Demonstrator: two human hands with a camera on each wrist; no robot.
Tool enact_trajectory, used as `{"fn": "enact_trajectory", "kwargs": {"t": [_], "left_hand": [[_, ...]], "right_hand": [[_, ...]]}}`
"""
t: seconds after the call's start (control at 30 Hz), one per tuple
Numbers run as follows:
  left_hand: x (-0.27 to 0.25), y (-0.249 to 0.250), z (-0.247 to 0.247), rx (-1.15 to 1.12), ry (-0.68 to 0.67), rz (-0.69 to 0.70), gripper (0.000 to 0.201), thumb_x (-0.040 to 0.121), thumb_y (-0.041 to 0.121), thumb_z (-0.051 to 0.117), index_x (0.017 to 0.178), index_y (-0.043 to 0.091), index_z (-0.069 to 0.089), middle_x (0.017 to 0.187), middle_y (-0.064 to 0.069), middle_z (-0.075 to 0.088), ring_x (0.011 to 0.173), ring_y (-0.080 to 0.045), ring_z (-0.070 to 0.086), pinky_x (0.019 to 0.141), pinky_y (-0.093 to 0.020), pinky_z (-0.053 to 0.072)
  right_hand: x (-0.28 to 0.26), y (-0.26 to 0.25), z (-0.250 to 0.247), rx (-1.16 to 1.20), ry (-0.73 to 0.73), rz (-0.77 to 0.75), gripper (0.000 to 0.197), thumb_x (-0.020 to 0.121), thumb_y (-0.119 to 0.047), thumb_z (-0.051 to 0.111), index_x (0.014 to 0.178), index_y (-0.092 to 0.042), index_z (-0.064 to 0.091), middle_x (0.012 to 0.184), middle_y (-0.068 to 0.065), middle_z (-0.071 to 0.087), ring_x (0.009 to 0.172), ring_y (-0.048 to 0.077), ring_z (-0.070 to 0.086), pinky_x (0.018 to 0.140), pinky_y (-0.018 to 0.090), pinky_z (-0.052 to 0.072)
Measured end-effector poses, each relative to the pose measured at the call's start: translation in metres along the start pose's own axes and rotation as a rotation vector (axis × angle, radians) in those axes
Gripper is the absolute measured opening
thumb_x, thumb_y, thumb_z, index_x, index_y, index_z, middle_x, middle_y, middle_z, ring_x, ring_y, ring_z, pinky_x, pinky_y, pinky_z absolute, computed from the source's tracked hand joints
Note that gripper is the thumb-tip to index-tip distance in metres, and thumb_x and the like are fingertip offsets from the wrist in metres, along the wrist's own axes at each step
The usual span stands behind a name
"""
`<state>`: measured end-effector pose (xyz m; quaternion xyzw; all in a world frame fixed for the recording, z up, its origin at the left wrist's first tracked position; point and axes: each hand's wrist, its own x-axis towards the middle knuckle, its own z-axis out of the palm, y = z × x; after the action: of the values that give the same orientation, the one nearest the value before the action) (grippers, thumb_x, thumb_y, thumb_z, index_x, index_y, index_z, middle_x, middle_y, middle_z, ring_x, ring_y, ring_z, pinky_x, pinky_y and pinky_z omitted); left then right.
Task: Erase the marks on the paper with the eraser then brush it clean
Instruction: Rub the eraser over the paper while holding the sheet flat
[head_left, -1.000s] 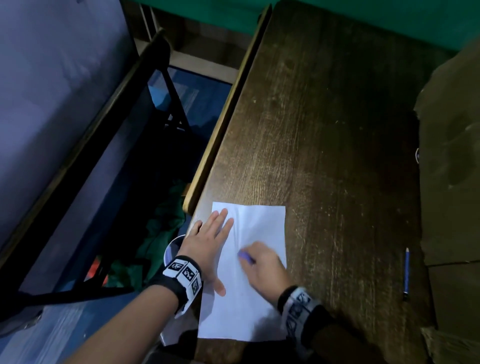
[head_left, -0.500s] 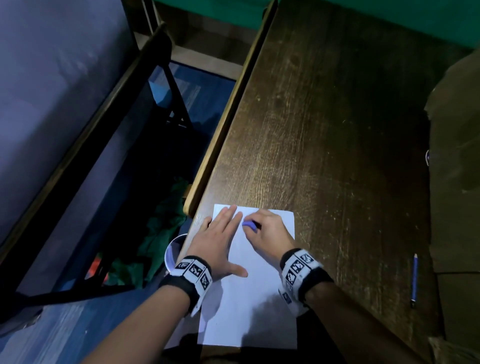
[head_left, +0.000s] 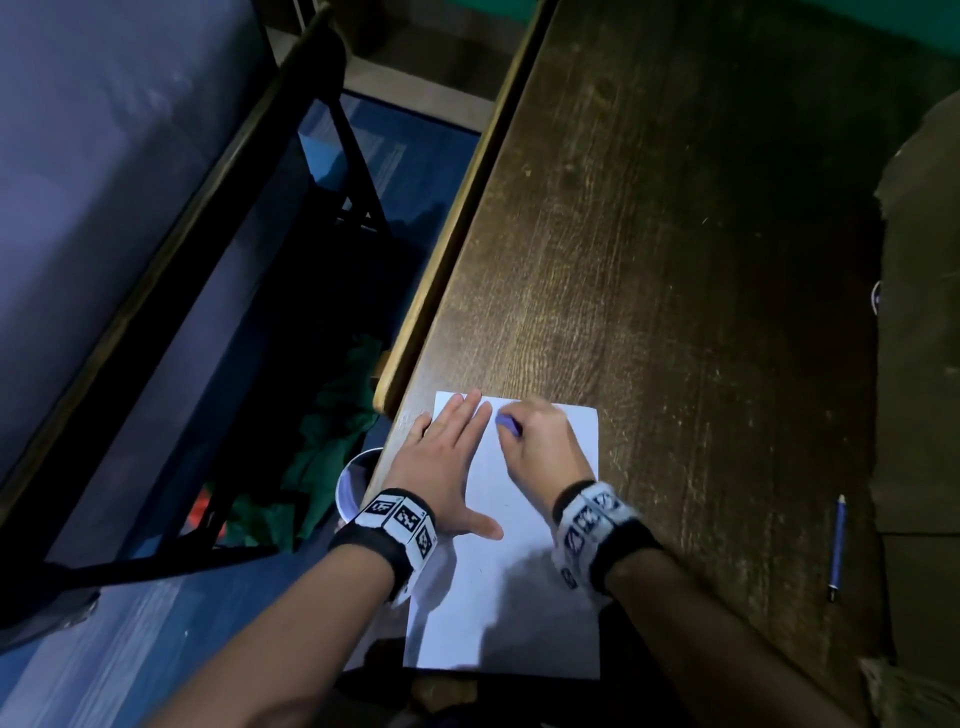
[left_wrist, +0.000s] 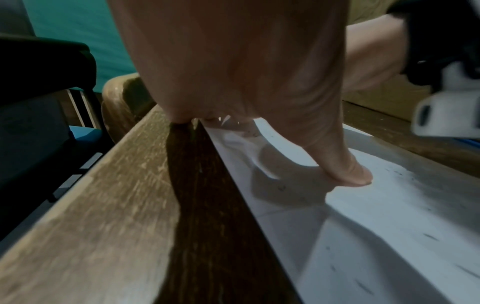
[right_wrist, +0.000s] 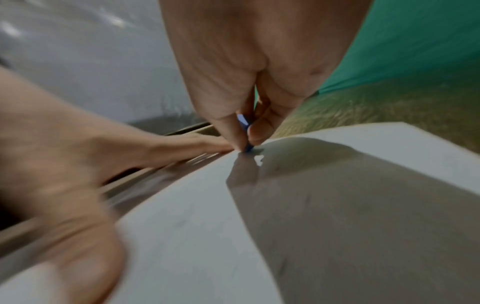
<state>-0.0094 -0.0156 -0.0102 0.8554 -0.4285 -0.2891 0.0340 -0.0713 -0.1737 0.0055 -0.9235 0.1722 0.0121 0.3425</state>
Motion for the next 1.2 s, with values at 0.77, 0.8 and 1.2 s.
{"fn": "enact_trajectory", "kwargs": {"t": [0.77, 0.8, 1.2], "left_hand": [[0.0, 0.004, -0.001, 0.028, -0.028, -0.027, 0.153, 0.057, 0.09, 0.067, 0.159, 0.019, -0.022, 0.165, 0.004, -0.029, 0.152, -0.014, -0.026, 0.126, -0.045, -0.003], [-0.001, 0.005, -0.001, 0.03, -0.028, -0.029, 0.153, 0.056, 0.089, 0.068, 0.159, 0.018, -0.021, 0.166, 0.003, -0.029, 0.152, -0.015, -0.026, 0.126, -0.045, -0.003], [-0.003, 0.018, -0.01, 0.19, -0.115, -0.031, 0.148, 0.055, 0.088, 0.071, 0.158, 0.033, -0.02, 0.162, -0.011, -0.035, 0.152, -0.03, -0.026, 0.124, -0.055, 0.0]], "right_hand": [[-0.026, 0.008, 0.008, -0.005, 0.042, -0.041, 0.011, 0.091, -0.005, 0.059, 0.083, -0.006, 0.066, 0.08, 0.01, 0.058, 0.076, 0.027, 0.057, 0.075, 0.041, 0.048], [-0.051, 0.007, 0.015, -0.008, -0.016, -0.076, 0.012, 0.09, -0.004, 0.058, 0.081, -0.007, 0.065, 0.078, 0.009, 0.055, 0.075, 0.027, 0.056, 0.073, 0.042, 0.047], [-0.037, 0.035, 0.001, 0.019, 0.115, 0.043, 0.009, 0.091, -0.008, 0.062, 0.093, -0.01, 0.071, 0.091, 0.003, 0.062, 0.086, 0.018, 0.06, 0.084, 0.03, 0.048]]}}
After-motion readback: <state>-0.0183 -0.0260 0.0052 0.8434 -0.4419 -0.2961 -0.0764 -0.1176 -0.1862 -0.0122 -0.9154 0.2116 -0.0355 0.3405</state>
